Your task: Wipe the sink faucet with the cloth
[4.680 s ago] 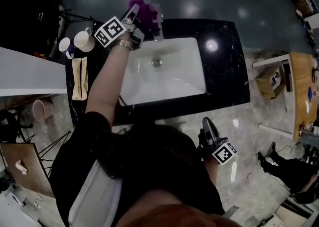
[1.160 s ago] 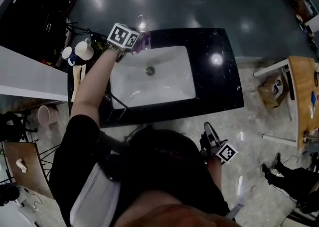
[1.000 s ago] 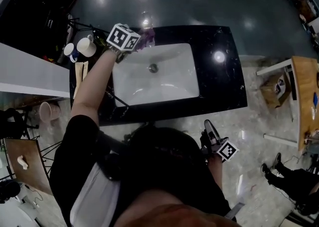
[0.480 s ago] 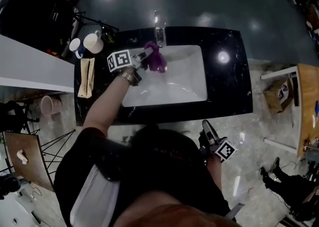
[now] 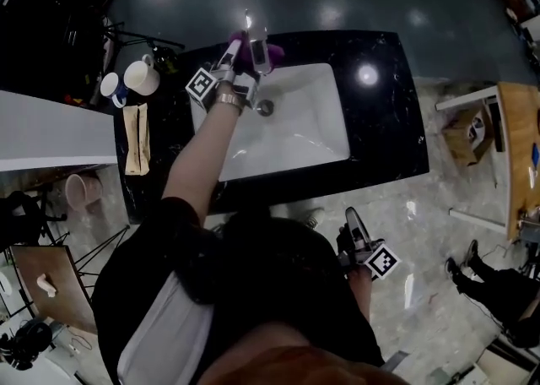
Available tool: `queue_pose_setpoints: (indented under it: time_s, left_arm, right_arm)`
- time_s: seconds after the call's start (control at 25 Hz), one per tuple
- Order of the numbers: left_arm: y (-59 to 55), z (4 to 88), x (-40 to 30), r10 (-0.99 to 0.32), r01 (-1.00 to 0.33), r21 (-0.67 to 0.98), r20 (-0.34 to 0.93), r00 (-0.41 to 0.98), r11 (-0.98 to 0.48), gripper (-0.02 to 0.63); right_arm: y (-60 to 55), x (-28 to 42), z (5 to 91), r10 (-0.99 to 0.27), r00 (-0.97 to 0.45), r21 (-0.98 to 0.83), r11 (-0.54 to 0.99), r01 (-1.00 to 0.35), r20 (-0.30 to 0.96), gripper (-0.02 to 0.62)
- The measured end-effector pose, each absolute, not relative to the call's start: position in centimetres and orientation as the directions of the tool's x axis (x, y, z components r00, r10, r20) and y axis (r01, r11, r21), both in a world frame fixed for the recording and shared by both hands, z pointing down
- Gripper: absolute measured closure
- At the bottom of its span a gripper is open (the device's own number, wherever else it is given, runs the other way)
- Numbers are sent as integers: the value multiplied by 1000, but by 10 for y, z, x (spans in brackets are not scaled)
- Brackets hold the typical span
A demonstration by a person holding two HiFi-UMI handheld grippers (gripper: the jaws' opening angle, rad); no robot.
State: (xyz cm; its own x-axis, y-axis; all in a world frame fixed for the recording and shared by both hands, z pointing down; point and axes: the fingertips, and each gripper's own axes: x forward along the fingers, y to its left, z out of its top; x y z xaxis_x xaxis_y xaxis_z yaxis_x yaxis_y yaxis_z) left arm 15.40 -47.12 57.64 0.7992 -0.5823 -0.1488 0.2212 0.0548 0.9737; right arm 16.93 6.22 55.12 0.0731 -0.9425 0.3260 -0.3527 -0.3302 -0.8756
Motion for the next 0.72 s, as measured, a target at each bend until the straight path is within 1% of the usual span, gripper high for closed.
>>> queue_pose_setpoints:
  time_s: [0.12, 0.24, 0.4, 0.52, 0.72]
  left_arm:
    - [-464, 563, 153, -580, 335, 939, -230, 782, 79, 509]
    - [-455, 556, 151, -531, 389, 918, -292, 796, 77, 510]
    - [-436, 549, 137, -456, 414, 907, -339, 823, 72, 509]
    - [-414, 535, 118, -410, 432, 900, -376, 831, 51, 510]
    - [-352, 498, 78, -302, 422, 905, -419, 857, -57, 509]
  right_arm:
    - [62, 163, 550, -941, 85, -874, -336, -350, 327, 584]
    - [57, 158, 548, -943, 85, -873, -329, -360, 321, 584]
    - [49, 150, 540, -951, 62, -873, -303, -382, 303, 584]
    - [45, 150, 530, -957, 24, -860, -271, -431, 289, 584]
    - [48, 145, 518, -962, -77, -847, -190, -497, 261, 584]
